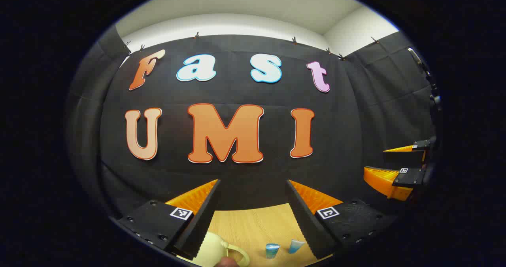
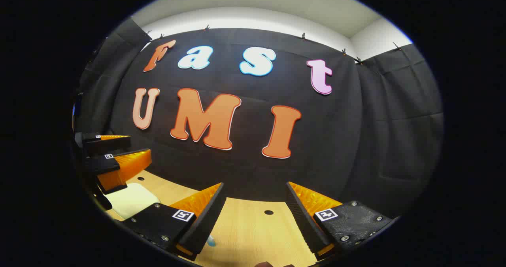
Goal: First open the suitcase, pack the skin care products into it, and then close the suitcase.
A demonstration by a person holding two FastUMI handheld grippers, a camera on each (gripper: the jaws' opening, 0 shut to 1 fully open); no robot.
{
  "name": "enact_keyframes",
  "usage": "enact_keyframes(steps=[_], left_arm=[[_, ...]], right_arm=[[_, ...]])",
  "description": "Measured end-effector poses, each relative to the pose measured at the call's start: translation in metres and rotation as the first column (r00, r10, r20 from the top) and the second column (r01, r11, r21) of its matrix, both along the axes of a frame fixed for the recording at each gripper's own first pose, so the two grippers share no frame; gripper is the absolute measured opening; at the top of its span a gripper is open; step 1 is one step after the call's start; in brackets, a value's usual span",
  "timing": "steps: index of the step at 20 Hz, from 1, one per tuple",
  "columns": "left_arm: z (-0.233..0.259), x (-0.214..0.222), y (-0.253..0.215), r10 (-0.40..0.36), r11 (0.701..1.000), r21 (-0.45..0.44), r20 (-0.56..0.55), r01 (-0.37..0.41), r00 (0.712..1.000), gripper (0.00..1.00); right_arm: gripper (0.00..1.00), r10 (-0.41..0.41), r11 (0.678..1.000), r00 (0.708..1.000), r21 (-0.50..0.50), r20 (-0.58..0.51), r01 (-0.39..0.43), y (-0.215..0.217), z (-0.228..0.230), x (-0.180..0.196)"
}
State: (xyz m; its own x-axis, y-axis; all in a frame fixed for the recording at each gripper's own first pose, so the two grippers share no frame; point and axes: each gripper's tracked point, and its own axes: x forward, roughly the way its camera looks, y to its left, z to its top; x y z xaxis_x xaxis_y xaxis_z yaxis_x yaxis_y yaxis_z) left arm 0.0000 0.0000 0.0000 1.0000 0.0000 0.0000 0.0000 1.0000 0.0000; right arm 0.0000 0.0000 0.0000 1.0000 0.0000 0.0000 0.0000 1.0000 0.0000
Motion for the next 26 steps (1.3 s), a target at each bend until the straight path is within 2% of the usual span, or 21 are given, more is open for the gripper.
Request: enact_keyframes(steps=[5, 6, 7, 11, 16, 21, 23, 24, 26], left_arm=[[-0.015, 0.005, 0.006, 0.098, 0.995, 0.027, -0.027, -0.098, 0.995, 0.98], [-0.018, 0.005, 0.009, 0.119, 0.993, 0.03, -0.039, -0.118, 0.992, 0.98], [-0.021, 0.006, 0.009, 0.123, 0.992, 0.029, -0.046, -0.122, 0.991, 0.98], [-0.02, 0.002, 0.017, 0.175, 0.984, 0.032, -0.029, -0.174, 0.984, 0.98], [-0.018, 0.003, 0.022, 0.193, 0.978, 0.083, -0.012, -0.191, 0.981, 1.0], [-0.046, 0.002, 0.023, 0.186, 0.963, 0.211, -0.063, -0.169, 0.981, 0.98], [-0.07, 0.0, 0.016, 0.161, 0.951, 0.284, -0.114, -0.123, 0.98, 0.98], [-0.085, 0.0, 0.011, 0.135, 0.936, 0.344, -0.147, -0.077, 0.98, 1.0], [-0.117, -0.005, 0.013, 0.143, 0.886, 0.462, -0.206, -0.033, 0.968, 0.97]], right_arm=[[0.95, 0.108, 0.994, 0.994, -0.027, 0.016, -0.107, 0.017, -0.007, 0.007], [0.93, 0.128, 0.992, 0.992, -0.021, 0.018, -0.127, 0.021, -0.007, 0.008], [0.95, 0.148, 0.989, 0.989, -0.016, 0.021, -0.148, 0.023, -0.007, 0.009], [0.93, 0.178, 0.984, 0.984, -0.007, 0.021, -0.178, 0.024, -0.014, 0.015], [0.95, 0.207, 0.978, 0.978, 0.002, 0.006, -0.207, 0.024, -0.026, 0.021], [0.95, 0.221, 0.975, 0.975, 0.013, 0.002, -0.221, 0.017, -0.034, 0.025], [0.95, 0.218, 0.976, 0.976, 0.01, 0.004, -0.218, 0.01, -0.036, 0.031], [0.95, 0.217, 0.976, 0.976, 0.006, 0.006, -0.217, 0.006, -0.038, 0.034], [0.95, 0.2, 0.98, 0.98, -0.012, 0.009, -0.199, -0.004, -0.042, 0.042]])
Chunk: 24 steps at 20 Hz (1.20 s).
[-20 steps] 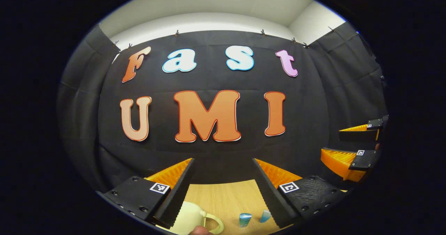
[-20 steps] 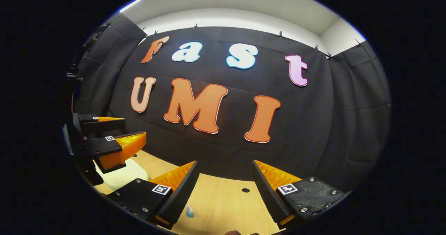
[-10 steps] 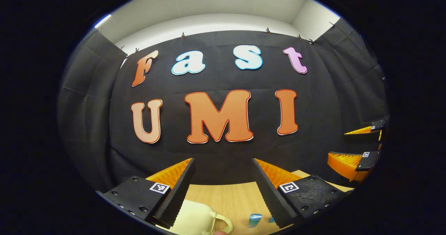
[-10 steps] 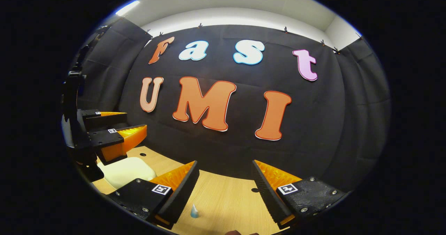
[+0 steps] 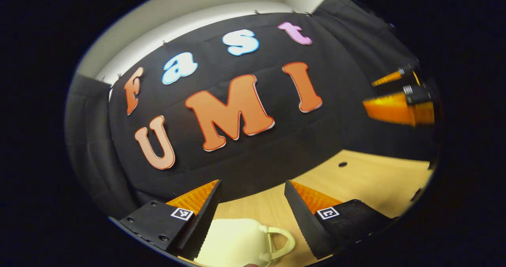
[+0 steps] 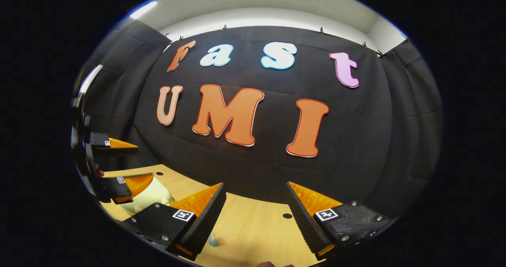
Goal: First open the suitcase, pack the skin care products into it, and then close the suitcase.
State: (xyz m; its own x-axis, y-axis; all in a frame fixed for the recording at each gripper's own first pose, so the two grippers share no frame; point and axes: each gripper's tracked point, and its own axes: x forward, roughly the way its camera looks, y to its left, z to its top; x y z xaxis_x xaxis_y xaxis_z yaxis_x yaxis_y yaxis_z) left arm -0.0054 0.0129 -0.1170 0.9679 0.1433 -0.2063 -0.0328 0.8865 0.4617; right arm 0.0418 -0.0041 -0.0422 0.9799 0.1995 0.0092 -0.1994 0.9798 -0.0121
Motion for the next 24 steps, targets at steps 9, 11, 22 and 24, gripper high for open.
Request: enact_keyframes(steps=[9, 11, 22, 24], left_arm=[[-0.11, -0.023, 0.002, -0.025, 0.979, 0.19, -0.266, 0.078, 0.964, 0.98], [-0.132, -0.029, 0.003, -0.034, 0.968, 0.225, -0.323, 0.112, 0.946, 0.98], [-0.214, -0.053, 0.003, -0.038, 0.844, 0.438, -0.526, 0.309, 0.85, 0.92], [-0.22, -0.054, 0.006, -0.016, 0.808, 0.497, -0.521, 0.318, 0.853, 0.87]], right_arm=[[0.95, -0.06, 0.998, 0.998, 0.004, -0.029, 0.06, -0.039, -0.02, 0.017], [0.95, -0.069, 0.998, 0.997, -0.002, -0.033, 0.069, -0.045, -0.024, 0.019], [0.95, -0.07, 0.998, 0.997, -0.005, -0.039, 0.069, -0.061, -0.036, 0.025], [0.95, -0.071, 0.997, 0.997, -0.004, -0.041, 0.071, -0.066, -0.039, 0.027]])
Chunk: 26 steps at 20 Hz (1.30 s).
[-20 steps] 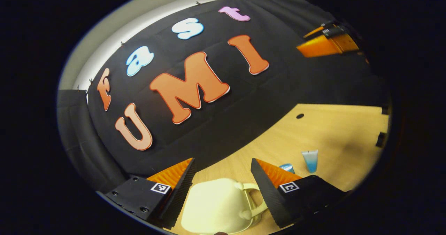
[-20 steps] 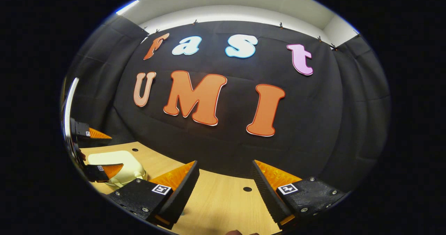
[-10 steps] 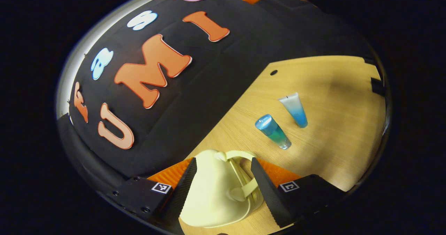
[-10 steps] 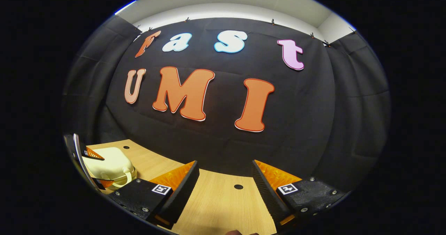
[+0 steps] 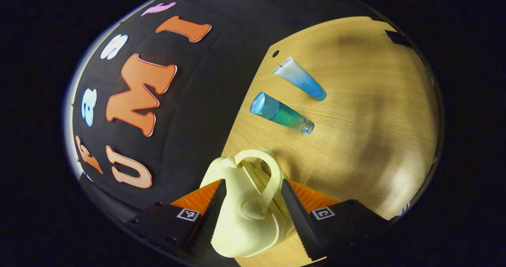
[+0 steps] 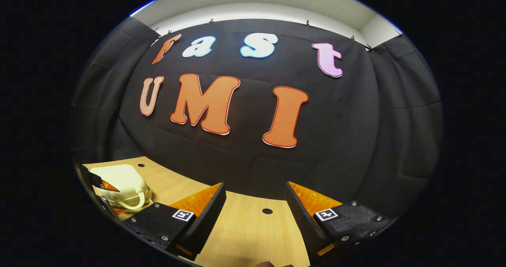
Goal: First open the suitcase, pack the skin care products into it, and then close the suitcase.
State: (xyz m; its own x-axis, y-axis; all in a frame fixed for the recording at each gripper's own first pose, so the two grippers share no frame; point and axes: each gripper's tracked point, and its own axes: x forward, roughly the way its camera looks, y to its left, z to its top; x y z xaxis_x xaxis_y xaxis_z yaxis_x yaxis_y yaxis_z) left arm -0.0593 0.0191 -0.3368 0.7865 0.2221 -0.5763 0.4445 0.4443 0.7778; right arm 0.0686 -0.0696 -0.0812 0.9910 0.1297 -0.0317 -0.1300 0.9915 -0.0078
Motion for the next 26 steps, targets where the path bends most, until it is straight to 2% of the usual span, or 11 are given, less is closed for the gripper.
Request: enact_keyframes(steps=[2, 3, 4, 6, 7, 8, 10, 11, 17, 21, 26], left_arm=[[-0.013, 0.002, 0.004, -0.029, 0.998, 0.062, -0.012, 0.029, 1.0, 0.81], [-0.018, 0.003, 0.007, -0.039, 0.993, 0.109, -0.019, 0.041, 0.999, 0.7], [-0.023, 0.005, 0.011, -0.048, 0.986, 0.156, -0.025, 0.051, 0.999, 0.67], [-0.032, 0.004, 0.012, -0.06, 0.977, 0.2, -0.044, 0.067, 0.997, 0.4], [-0.03, 0.003, 0.01, -0.072, 0.971, 0.226, -0.04, 0.079, 0.997, 0.17], [-0.03, 0.0, 0.008, -0.079, 0.967, 0.24, -0.04, 0.086, 0.996, 0.07], [-0.029, 0.013, 0.008, -0.073, 0.97, 0.23, -0.01, 0.073, 0.997, 0.1], [-0.023, 0.002, 0.011, -0.038, 0.979, 0.199, -0.017, 0.04, 0.999, 0.01], [0.007, 0.015, 0.016, 0.091, 0.996, 0.012, 0.057, -0.091, 0.994, 0.0], [0.061, 0.023, 0.039, 0.174, 0.982, -0.097, 0.125, -0.163, 0.977, 0.0], [0.111, 0.028, 0.08, 0.276, 0.944, -0.236, 0.189, -0.229, 0.942, 0.01]], right_arm=[[0.95, 0.007, 1.0, 1.0, 0.011, -0.005, -0.007, -0.003, -0.002, 0.0], [0.95, 0.008, 1.0, 1.0, 0.012, -0.002, -0.008, -0.006, -0.001, 0.0], [0.95, 0.01, 1.0, 1.0, 0.009, 0.001, -0.01, -0.009, -0.001, 0.001], [0.95, 0.015, 1.0, 1.0, 0.005, 0.006, -0.015, -0.013, -0.002, 0.002], [0.95, 0.018, 1.0, 1.0, 0.006, 0.008, -0.018, -0.016, -0.003, 0.001], [0.95, 0.016, 1.0, 1.0, 0.008, 0.013, -0.016, -0.02, -0.004, 0.0], [0.95, 0.013, 1.0, 1.0, 0.013, 0.009, -0.013, -0.025, -0.008, 0.0], [0.95, 0.013, 1.0, 1.0, 0.015, 0.006, -0.013, -0.028, -0.01, -0.002], [0.95, 0.006, 1.0, 1.0, 0.019, 0.01, -0.007, -0.038, -0.012, -0.004], [0.95, 0.032, 0.999, 0.999, 0.035, -0.002, -0.032, -0.026, -0.012, -0.008], [0.95, 0.053, 0.999, 0.999, -0.002, -0.002, -0.053, 0.003, -0.009, -0.011]])
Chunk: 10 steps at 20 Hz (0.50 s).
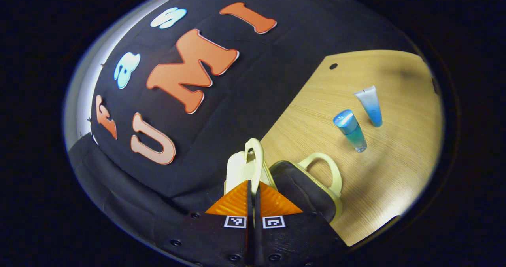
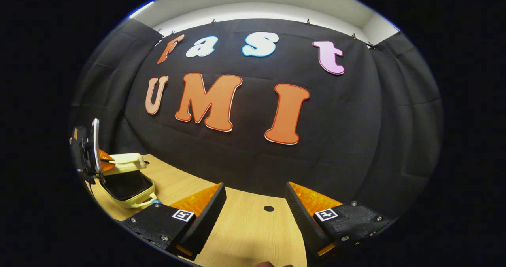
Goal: First open the suitcase, pack the skin care products into it, and then close the suitcase.
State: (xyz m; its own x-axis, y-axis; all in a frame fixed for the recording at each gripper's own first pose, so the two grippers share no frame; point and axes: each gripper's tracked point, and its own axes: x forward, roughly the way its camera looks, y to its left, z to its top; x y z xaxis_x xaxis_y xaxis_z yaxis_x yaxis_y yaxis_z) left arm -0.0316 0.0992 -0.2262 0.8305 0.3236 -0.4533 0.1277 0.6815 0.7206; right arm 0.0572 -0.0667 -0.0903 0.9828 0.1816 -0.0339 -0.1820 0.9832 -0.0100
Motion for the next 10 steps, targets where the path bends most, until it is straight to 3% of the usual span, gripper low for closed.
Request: enact_keyframes(steps=[5, 10], left_arm=[[0.04, -0.014, 0.056, 0.075, 0.989, -0.131, 0.101, -0.061, 0.992, 0.0], [0.066, -0.03, 0.146, 0.158, 0.961, -0.25, 0.162, -0.114, 0.974, 0.0]], right_arm=[[0.95, 0.03, 0.999, 0.999, 0.013, -0.012, -0.03, 0.056, 0.009, -0.005], [0.95, 0.034, 0.999, 0.998, 0.034, -0.057, -0.032, 0.125, 0.015, -0.016]])
